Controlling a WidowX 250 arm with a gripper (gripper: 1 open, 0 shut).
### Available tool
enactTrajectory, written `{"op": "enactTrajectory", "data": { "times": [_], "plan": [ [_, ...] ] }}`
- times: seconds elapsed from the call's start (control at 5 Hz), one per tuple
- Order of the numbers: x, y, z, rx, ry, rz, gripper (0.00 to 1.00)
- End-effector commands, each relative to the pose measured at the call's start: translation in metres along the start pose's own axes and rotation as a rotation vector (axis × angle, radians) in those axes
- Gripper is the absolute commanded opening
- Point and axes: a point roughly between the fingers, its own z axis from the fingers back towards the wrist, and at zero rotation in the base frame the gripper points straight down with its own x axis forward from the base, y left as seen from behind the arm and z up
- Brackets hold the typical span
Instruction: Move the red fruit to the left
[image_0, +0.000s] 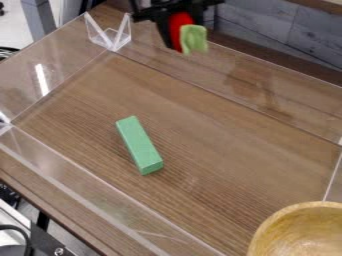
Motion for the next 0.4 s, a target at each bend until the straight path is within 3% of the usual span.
{"op": "enactTrajectory", "data": {
  "times": [0.0, 0.2],
  "plan": [
    [0.007, 0.022, 0.007, -0.003, -0.058, -0.02, 0.0],
    [0.016, 0.043, -0.01, 0.02, -0.055, -0.027, 0.0]
  ]
}}
